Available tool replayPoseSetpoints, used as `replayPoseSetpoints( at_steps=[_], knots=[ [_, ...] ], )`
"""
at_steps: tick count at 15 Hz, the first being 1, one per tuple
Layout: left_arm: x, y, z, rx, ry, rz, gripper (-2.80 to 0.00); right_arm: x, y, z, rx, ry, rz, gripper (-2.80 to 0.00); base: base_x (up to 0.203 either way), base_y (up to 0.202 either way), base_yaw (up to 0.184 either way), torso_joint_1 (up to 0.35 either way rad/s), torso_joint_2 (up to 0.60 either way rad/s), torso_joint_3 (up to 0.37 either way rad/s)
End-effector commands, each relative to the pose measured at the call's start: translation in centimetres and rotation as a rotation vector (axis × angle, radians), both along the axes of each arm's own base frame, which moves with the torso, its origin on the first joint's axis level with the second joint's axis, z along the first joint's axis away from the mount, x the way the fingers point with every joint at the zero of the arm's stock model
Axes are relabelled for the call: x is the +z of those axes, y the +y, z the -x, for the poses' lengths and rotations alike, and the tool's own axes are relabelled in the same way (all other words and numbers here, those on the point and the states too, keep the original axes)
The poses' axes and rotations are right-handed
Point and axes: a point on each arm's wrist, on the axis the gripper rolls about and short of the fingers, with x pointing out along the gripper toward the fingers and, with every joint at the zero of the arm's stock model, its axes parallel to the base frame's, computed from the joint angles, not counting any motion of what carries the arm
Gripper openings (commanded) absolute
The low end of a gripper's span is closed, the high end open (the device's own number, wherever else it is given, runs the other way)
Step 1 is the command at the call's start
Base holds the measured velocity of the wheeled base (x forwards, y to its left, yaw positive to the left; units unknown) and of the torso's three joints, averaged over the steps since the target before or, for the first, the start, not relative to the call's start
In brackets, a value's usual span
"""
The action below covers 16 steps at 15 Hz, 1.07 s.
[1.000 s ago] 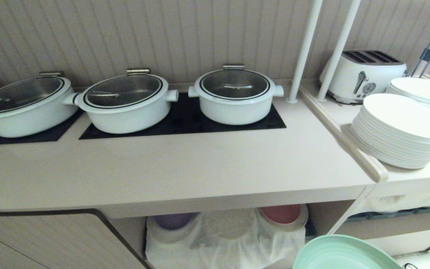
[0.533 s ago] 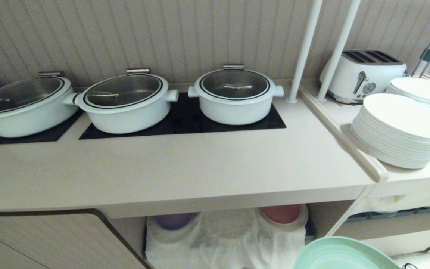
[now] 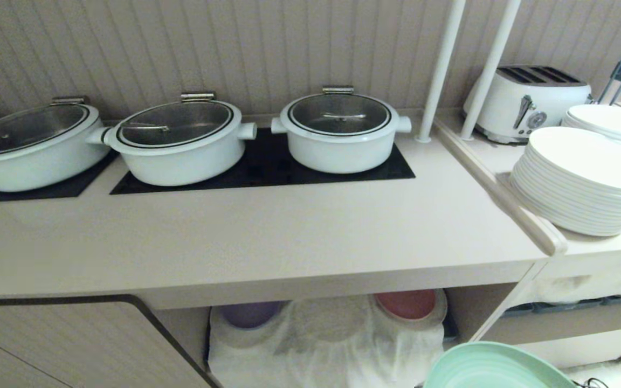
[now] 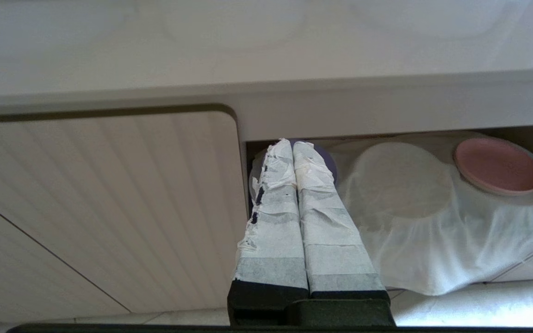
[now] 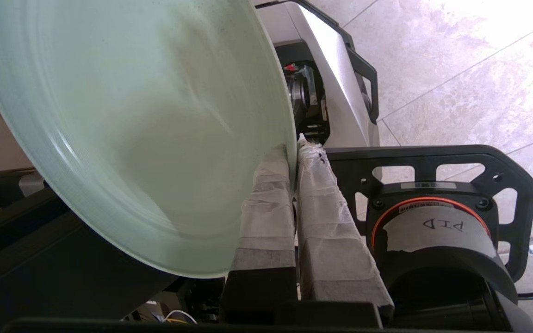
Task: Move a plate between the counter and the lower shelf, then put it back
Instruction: Put the plate in the cupboard
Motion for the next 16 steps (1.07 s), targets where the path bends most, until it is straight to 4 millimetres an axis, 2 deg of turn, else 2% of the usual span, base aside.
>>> replayPoseSetpoints(
  at_steps=[1,11,16],
  knots=[
    [-0.01,0.0,0.0,0.0,0.0,0.001,-2.8,-0.05,0.0,0.03,-0.001,0.007,0.001,-2.8,0.0,0.0,0.0,-0.14,0.31,0.152],
    [-0.01,0.0,0.0,0.0,0.0,0.001,-2.8,0.02,0.01,0.0,-0.001,0.004,-0.001,-2.8,0.0,0.0,0.0,-0.158,0.33,0.172],
    [-0.01,0.0,0.0,0.0,0.0,0.001,-2.8,-0.02,0.0,0.01,-0.001,0.005,0.0,-2.8,0.0,0.0,0.0,-0.206,0.45,0.24]
  ],
)
